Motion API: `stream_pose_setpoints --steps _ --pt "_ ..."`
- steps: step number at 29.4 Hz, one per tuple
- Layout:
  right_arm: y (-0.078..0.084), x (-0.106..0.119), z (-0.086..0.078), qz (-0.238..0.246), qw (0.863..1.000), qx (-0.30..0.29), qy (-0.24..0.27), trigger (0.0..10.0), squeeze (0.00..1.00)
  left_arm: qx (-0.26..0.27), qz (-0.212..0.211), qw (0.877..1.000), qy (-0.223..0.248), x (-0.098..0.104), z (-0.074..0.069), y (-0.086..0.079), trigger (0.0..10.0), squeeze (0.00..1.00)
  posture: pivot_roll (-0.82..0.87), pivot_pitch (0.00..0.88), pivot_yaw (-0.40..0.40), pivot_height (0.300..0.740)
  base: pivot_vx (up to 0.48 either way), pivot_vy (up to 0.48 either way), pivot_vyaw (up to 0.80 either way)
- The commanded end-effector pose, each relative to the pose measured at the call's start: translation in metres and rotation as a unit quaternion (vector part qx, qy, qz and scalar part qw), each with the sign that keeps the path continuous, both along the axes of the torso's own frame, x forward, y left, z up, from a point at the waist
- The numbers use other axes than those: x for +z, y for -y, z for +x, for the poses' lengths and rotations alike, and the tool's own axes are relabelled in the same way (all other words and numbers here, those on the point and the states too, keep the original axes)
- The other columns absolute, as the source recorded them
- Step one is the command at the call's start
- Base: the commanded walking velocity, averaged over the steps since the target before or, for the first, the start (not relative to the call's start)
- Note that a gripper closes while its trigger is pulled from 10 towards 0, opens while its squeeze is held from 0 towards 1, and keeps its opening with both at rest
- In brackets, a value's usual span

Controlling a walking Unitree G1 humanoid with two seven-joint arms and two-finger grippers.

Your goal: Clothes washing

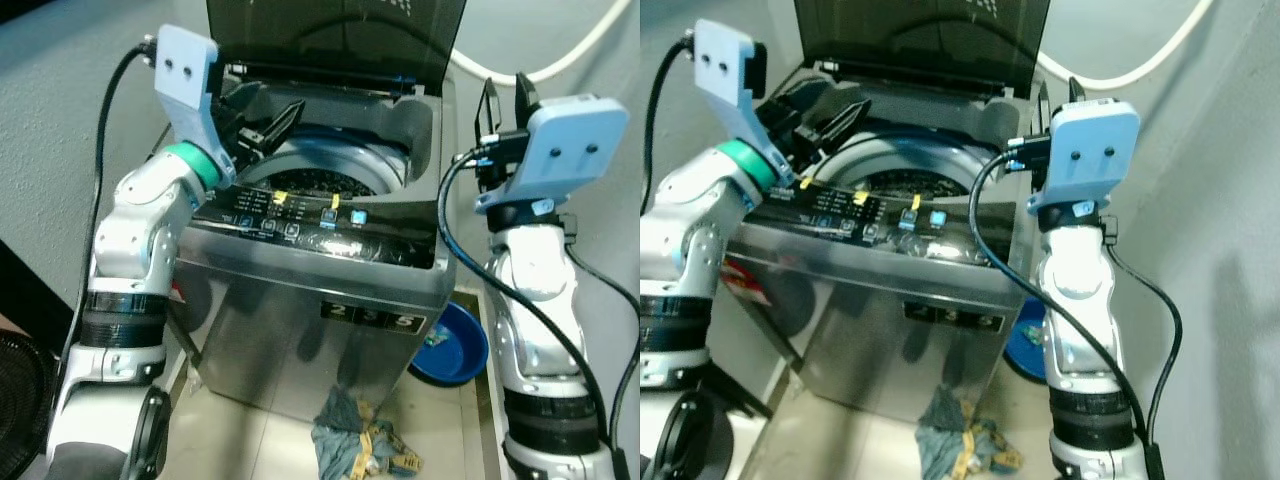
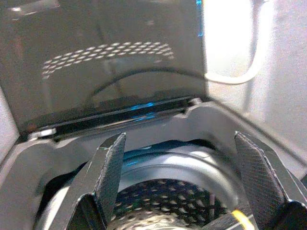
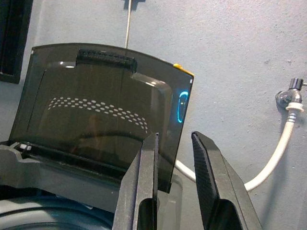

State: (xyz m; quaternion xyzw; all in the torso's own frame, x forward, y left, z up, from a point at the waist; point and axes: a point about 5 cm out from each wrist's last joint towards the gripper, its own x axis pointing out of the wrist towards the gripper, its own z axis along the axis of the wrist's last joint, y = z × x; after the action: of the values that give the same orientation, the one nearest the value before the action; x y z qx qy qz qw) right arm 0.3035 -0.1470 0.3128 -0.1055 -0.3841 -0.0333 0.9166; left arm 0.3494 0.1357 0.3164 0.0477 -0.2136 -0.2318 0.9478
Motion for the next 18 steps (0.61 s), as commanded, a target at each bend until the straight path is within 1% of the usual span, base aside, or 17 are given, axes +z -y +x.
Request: stream_pose_setpoints --steps 1,2,3,6,7,8,9,10,11,15,18 --pt "0.001 -0.012 0.005 0.024 0.999 0.019 -0.033 10.0 0.00 0.036 -0.004 0.999 0.016 -0.003 -0.002 -0.002 10.0 0.00 0.04 0.073 0.038 0.740 0.000 0.000 0.00" --pt "0.001 -0.012 0.005 0.024 0.999 0.019 -0.033 10.0 0.00 0.036 -0.004 0.999 0.016 -0.003 -0.002 -0.002 10.0 0.00 0.04 0.073 0.038 0.740 0.000 0.000 0.00" --pt "0.002 -0.024 0.011 0.050 0.996 0.034 -0.069 10.0 0.00 0.056 -0.014 0.998 0.016 -0.007 -0.002 -0.005 10.0 0.00 0.05 0.064 0.033 0.740 0.000 0.000 0.00" --pt "0.002 -0.024 0.011 0.050 0.996 0.034 -0.069 10.0 0.00 0.056 -0.014 0.998 0.016 -0.007 -0.002 -0.005 10.0 0.00 0.05 0.064 0.033 0.740 0.000 0.000 0.00" --pt "0.003 -0.041 0.016 0.085 0.988 0.056 -0.116 10.0 0.00 0.073 -0.018 0.997 0.016 -0.014 -0.002 -0.007 10.0 0.00 0.06 0.054 0.022 0.740 0.000 0.000 0.00" --pt "0.003 -0.041 0.016 0.085 0.988 0.056 -0.116 10.0 0.00 0.073 -0.018 0.997 0.016 -0.014 -0.002 -0.007 10.0 0.00 0.06 0.054 0.022 0.740 0.000 0.000 0.00" --pt "0.001 -0.056 0.019 0.104 0.981 0.072 -0.149 10.0 0.00 0.088 -0.022 0.996 0.007 -0.020 -0.002 -0.010 10.0 0.00 0.06 0.040 0.013 0.740 0.000 0.000 0.00" --pt "-0.001 -0.066 0.021 0.121 0.974 0.087 -0.170 10.0 0.00 0.101 -0.026 0.995 -0.001 -0.025 -0.002 -0.013 10.0 0.00 0.06 0.035 0.011 0.740 0.000 0.000 0.00" --pt "-0.002 -0.071 0.021 0.130 0.970 0.095 -0.180 10.0 0.00 0.109 -0.030 0.994 -0.007 -0.028 -0.003 -0.015 10.0 0.00 0.06 0.031 0.008 0.740 0.000 0.000 0.00" --pt "-0.004 -0.076 0.022 0.136 0.968 0.102 -0.185 10.0 0.00 0.123 -0.039 0.992 -0.010 -0.030 -0.003 -0.019 10.0 0.00 0.07 0.023 0.000 0.740 0.000 0.000 0.00" --pt "-0.005 -0.077 0.023 0.131 0.968 0.099 -0.187 10.0 0.00 0.133 -0.042 0.990 -0.011 -0.030 -0.004 -0.021 10.0 0.00 0.07 0.023 0.000 0.740 0.000 0.000 0.00"
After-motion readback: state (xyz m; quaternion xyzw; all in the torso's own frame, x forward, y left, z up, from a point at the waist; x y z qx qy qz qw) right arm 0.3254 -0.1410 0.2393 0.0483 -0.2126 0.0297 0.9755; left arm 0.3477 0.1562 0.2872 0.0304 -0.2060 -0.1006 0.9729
